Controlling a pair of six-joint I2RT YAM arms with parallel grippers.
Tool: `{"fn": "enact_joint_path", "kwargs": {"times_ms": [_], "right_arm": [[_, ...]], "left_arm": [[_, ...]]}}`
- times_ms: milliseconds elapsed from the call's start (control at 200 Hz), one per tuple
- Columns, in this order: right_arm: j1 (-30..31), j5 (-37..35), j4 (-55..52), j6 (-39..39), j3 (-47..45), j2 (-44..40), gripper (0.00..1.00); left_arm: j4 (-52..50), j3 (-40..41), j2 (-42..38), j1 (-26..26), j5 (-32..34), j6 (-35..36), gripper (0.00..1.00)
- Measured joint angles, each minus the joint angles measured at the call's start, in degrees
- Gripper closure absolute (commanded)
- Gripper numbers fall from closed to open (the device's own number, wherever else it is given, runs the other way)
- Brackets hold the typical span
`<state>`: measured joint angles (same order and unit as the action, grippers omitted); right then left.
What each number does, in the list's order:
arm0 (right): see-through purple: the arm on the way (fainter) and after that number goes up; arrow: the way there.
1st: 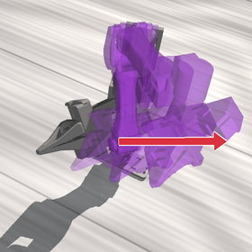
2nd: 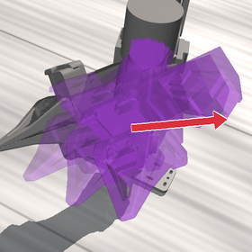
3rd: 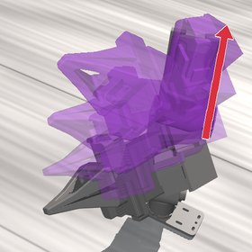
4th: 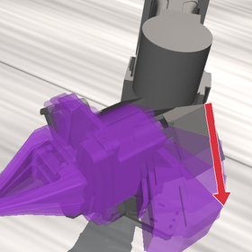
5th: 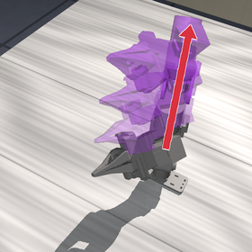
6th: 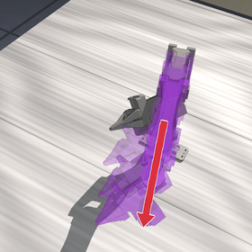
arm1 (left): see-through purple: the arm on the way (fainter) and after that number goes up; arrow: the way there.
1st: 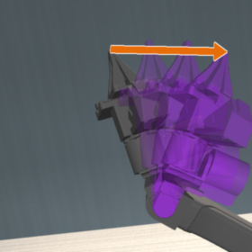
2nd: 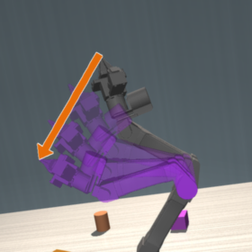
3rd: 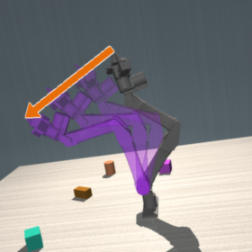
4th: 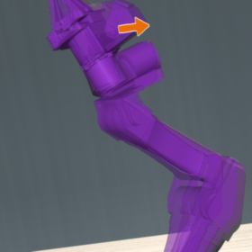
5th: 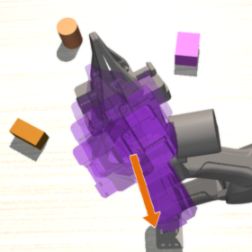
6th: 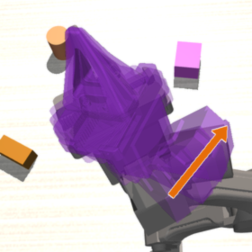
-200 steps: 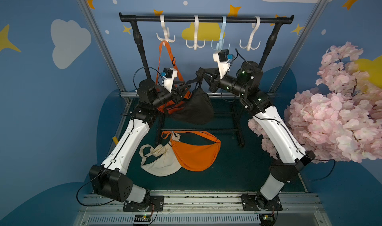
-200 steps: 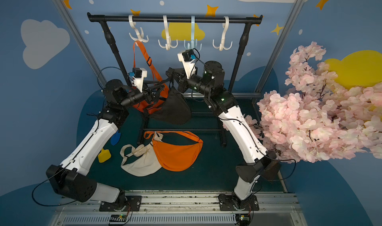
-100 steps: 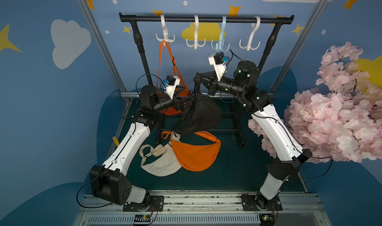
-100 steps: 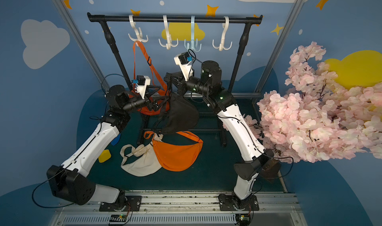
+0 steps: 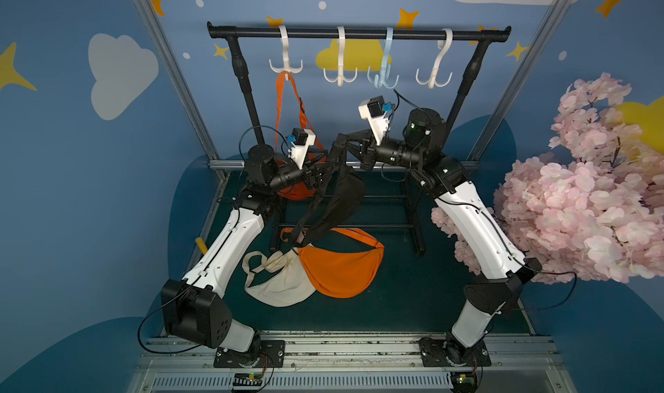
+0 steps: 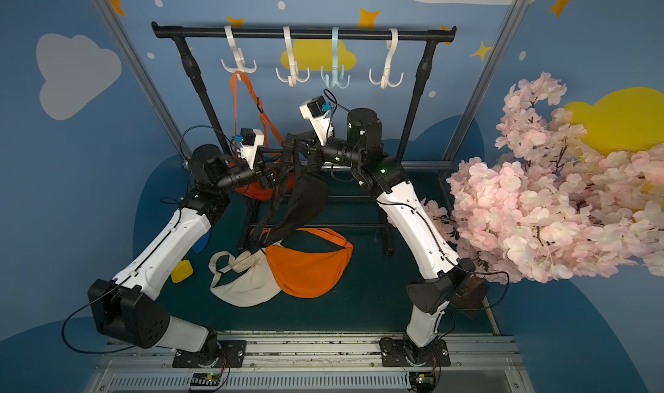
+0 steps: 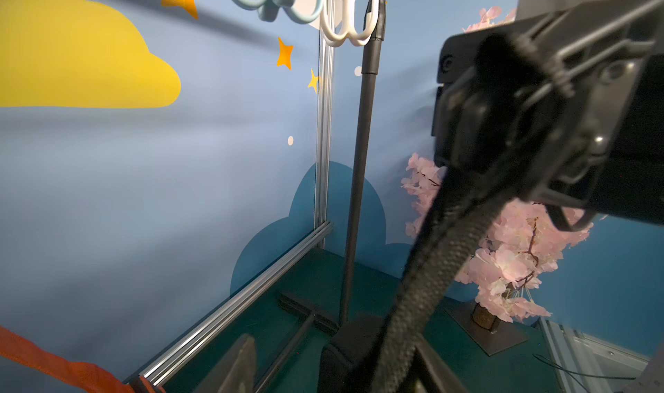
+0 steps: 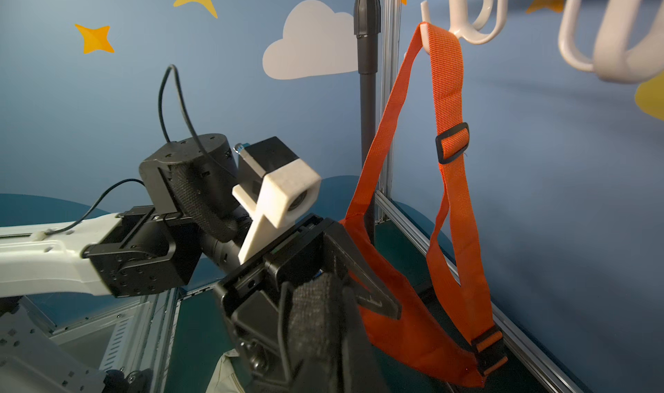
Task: Hang the bag on a hook
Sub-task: Hang the bag on the hook.
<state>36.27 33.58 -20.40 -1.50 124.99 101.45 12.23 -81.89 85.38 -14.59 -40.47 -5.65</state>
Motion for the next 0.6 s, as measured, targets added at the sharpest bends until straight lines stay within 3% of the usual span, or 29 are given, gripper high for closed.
{"fn": "enact_joint_path", "kwargs": {"times_ms": [65,275,411,601], "right_arm": [[0.00,-0.02,-0.02,0.00,-0.02,0.00,1.00],[-0.17,-2.60,-0.46,-0.17,-0.46,-0.02,1.00],[-0.39,-7.72,-0.90,-0.66,-0.63,0.00,1.00],[-0.70,-15.67,-2.16,-0.59,5.18,2.14,1.00]], "left_arm": [[-0.39,-0.15,0.33,-0.02,0.44,0.02,0.72],[-3.72,-2.95,0.37,-0.02,4.24,0.48,0.95],[-7.76,-10.05,1.68,-0.02,8.33,0.90,0.96],[-12.59,-27.52,8.46,-0.04,12.52,-1.29,0.96]]}}
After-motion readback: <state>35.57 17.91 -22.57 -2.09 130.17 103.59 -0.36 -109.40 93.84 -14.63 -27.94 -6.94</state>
